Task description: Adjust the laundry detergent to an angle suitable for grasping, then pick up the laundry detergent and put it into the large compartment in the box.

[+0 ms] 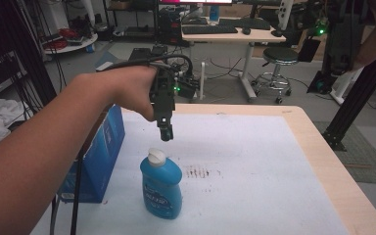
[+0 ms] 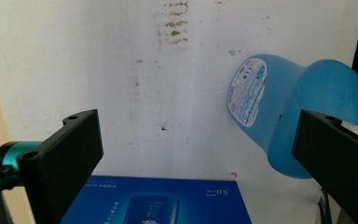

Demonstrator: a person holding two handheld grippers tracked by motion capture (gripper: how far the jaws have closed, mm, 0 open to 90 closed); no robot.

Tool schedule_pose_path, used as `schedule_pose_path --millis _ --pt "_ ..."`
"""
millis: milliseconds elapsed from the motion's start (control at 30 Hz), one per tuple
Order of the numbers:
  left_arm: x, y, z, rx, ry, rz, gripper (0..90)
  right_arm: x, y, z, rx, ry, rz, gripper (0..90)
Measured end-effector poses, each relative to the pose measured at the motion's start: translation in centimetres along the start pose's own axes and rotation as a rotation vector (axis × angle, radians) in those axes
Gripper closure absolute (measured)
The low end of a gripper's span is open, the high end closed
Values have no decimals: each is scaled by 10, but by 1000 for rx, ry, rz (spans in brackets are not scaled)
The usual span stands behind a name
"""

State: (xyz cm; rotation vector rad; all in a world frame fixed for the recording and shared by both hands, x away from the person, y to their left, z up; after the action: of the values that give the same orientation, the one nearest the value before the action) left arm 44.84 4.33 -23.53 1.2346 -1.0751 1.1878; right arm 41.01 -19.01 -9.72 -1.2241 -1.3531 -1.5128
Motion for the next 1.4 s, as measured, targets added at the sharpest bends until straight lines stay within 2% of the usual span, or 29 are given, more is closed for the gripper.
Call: schedule_pose_path --millis 400,567,633,733,900,1200,1400 --pt "-3 -3 3 9 -12 0 18 -8 6 -5 5 10 13 31" --pt "-4 -9 4 20 4 -12 18 -15 10 -3 10 11 29 31" --pt "-4 -8 5 25 0 -3 18 -16 12 -2 14 3 28 31" --pt "-4 -6 7 24 -12 1 18 -13 13 -1 20 20 20 31" --pt "-3 -8 8 12 -6 0 18 -13 10 0 23 16 19 31" --pt "-4 -8 8 12 -4 1 18 -12 4 -7 3 11 13 31" --pt "0 -4 8 -2 6 0 18 -13 4 -10 7 2 9 31"
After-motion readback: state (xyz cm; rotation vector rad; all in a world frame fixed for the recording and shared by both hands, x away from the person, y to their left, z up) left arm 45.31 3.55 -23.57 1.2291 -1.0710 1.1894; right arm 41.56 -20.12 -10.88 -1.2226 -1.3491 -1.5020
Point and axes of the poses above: each handheld gripper's, and its own axes: x roughly backward along the jaws, z roughly out of its top, y roughly to its right, the point moved 1 cm from there along -x, roughly forward along the jaws, and after that the axes turned 7 degrees about -z, right-handed, at the moved point
